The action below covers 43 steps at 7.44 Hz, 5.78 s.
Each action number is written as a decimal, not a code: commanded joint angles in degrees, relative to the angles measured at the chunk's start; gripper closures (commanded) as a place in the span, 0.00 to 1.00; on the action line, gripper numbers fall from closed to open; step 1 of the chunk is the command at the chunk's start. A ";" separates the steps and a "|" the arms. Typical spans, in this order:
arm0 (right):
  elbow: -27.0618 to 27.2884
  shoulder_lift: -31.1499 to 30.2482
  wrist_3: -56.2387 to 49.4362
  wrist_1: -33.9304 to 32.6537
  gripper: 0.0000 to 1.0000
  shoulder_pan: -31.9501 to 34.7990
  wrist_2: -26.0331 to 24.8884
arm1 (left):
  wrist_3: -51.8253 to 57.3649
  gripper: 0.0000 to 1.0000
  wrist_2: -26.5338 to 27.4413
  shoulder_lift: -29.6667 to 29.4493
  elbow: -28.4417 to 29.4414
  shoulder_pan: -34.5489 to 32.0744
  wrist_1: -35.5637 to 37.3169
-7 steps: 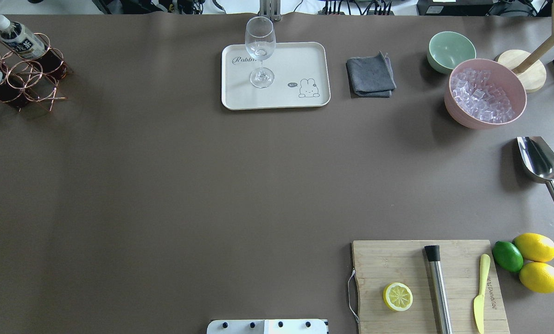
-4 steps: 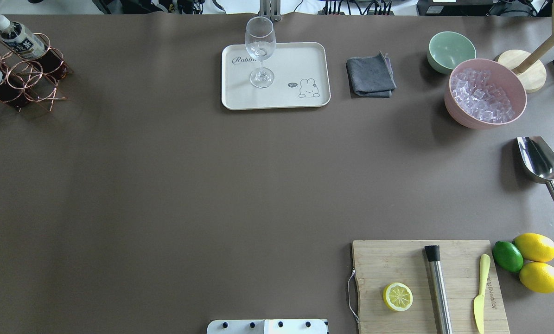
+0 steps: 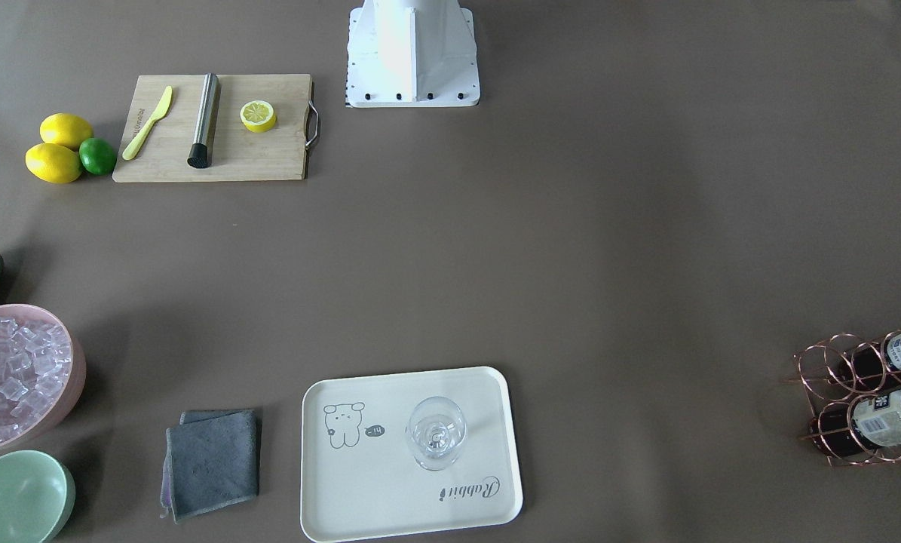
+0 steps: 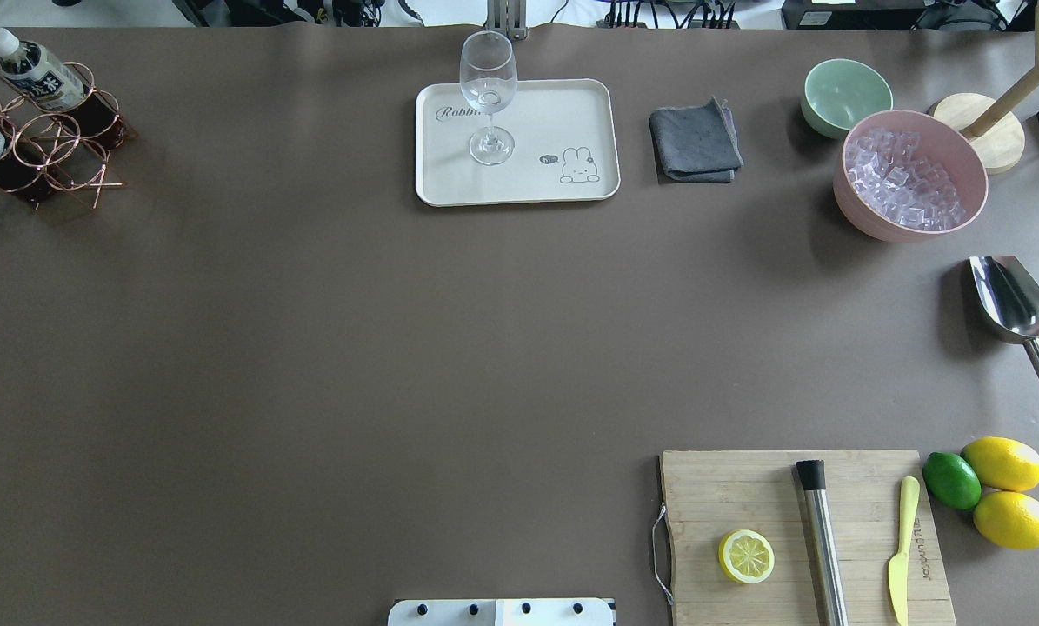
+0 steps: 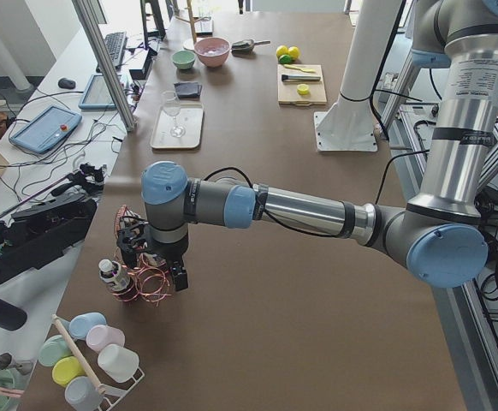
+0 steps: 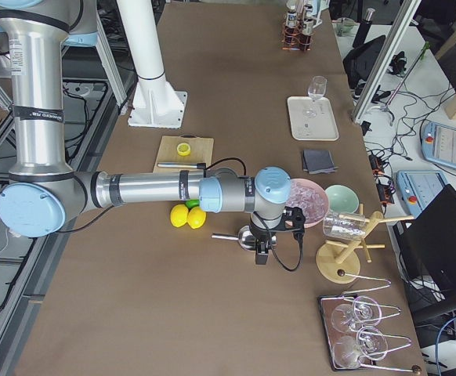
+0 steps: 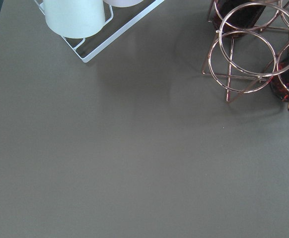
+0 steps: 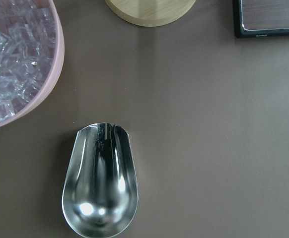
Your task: Take tea from basket to plate
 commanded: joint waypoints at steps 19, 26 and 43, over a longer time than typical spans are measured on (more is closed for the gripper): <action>-16.58 24.71 14.24 78.24 0.00 -31.50 -2.05 | -89.93 0.06 -1.96 -16.10 15.57 6.28 -21.87; -19.66 25.49 10.72 99.04 0.00 -37.39 -8.05 | -89.93 0.42 -1.96 -14.08 14.87 6.63 -23.03; -17.92 26.03 19.07 102.48 0.00 -36.60 -9.54 | -118.55 1.00 6.77 -28.97 -27.23 30.04 24.75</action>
